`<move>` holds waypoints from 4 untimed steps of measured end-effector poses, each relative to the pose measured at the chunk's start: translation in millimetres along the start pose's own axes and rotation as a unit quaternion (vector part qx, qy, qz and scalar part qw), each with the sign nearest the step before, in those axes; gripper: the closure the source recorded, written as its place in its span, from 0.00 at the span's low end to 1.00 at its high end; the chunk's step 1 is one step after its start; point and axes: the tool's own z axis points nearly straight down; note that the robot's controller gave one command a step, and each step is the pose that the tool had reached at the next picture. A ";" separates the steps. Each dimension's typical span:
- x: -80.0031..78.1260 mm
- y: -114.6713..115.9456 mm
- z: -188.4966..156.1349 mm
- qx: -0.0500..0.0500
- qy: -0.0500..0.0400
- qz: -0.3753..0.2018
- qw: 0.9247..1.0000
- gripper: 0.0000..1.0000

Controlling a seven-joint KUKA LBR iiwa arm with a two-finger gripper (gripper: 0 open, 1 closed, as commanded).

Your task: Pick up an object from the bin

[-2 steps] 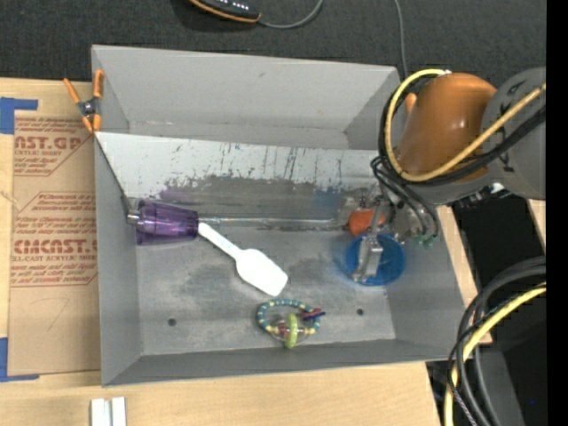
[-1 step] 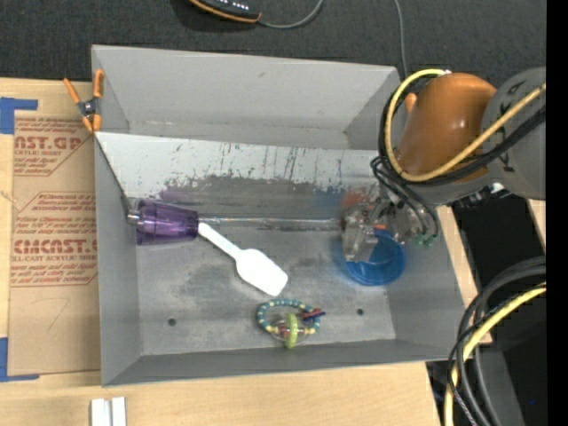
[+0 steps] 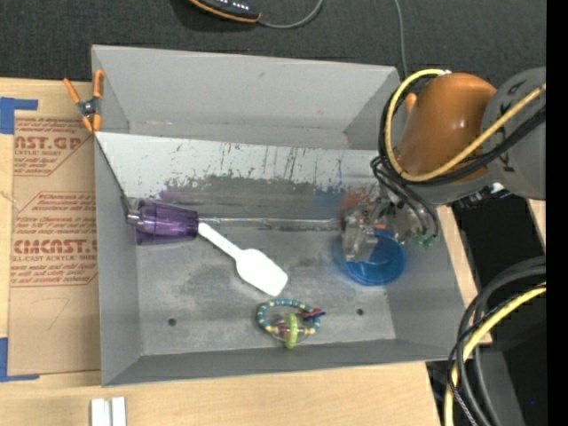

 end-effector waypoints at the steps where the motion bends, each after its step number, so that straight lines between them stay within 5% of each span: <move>1: 14.6 17.3 76.3 -0.001 0.002 -0.005 1.000 1.00; 2: 6.6 13.8 79.4 0.000 -0.002 0.014 1.000 0.00; 3: 6.6 13.8 79.4 0.000 -0.002 0.014 1.000 0.00; 4: 56.6 7.4 95.0 0.000 -0.002 -0.119 0.993 0.00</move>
Offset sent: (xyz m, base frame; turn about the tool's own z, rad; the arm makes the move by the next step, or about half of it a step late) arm -0.0067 0.0127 -0.0790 0.0285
